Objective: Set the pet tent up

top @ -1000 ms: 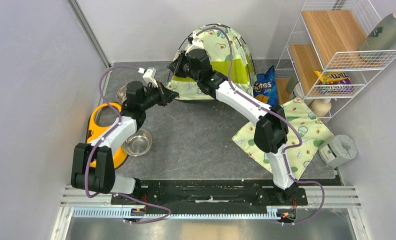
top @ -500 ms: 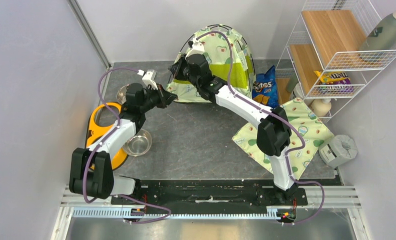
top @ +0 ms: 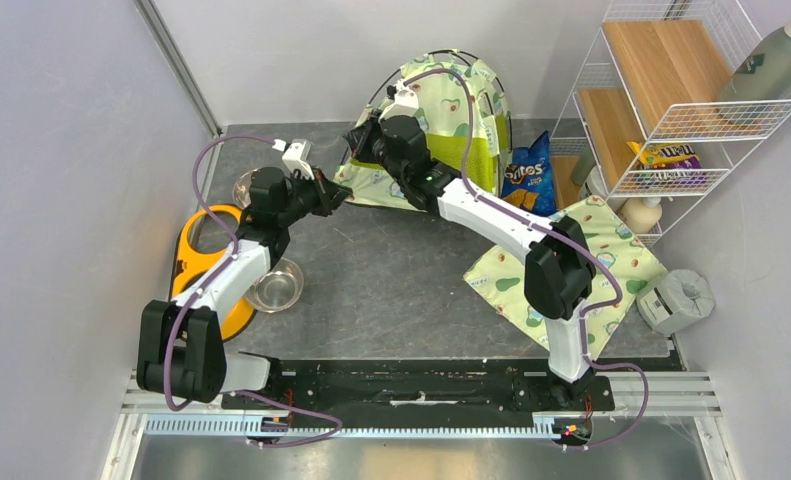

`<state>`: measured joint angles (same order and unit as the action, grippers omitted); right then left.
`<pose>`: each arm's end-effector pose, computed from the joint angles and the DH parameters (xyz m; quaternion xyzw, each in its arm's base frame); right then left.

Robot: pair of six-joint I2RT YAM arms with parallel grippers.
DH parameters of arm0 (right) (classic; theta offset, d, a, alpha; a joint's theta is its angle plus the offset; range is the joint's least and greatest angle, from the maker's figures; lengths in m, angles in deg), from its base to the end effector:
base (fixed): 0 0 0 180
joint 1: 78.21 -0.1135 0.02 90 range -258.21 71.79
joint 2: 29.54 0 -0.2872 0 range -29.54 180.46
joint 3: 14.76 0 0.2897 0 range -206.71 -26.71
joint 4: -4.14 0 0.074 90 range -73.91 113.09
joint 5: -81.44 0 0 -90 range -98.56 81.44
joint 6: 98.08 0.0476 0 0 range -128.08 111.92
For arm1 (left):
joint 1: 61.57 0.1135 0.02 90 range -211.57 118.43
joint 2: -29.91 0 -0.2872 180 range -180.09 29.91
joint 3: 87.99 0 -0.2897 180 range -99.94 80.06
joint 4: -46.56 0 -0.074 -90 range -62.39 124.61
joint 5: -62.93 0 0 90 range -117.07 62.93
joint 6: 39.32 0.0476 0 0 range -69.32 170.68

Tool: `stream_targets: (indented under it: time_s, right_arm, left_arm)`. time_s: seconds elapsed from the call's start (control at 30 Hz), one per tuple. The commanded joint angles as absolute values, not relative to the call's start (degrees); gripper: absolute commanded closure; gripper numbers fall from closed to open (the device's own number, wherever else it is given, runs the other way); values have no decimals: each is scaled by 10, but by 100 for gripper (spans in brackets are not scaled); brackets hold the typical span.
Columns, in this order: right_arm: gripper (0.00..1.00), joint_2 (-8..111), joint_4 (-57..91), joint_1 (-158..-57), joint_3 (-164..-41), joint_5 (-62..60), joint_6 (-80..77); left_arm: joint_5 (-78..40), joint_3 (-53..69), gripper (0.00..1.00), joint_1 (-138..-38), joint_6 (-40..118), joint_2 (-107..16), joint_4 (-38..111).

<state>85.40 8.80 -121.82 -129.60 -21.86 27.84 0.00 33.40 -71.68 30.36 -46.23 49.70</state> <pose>0.4063 0.3719 0.3634 0.0292 0.7345 0.3647 0.5715 0.3311 -0.0810 0.2762 0.0745 0.7779 -0.3348 0.5265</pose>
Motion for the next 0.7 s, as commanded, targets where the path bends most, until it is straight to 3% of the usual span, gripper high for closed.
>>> stream_targets:
  time_s: [0.0, 0.23, 0.43, 0.67]
  right_arm:
    - [100, 809, 56, -1178, -1284, -280, 255]
    - [100, 804, 44, -1168, -1272, -243, 272]
    - [100, 805, 67, -1163, -1276, -302, 273]
    - [100, 816, 50, -1168, -1274, -218, 241]
  left_arm:
    - [-27, 347, 98, -704, 340, -438, 489]
    - [-41, 345, 98, -699, 344, -437, 482]
    - [-45, 346, 98, -698, 344, -433, 479]
    - [-39, 334, 98, -698, 346, -431, 476]
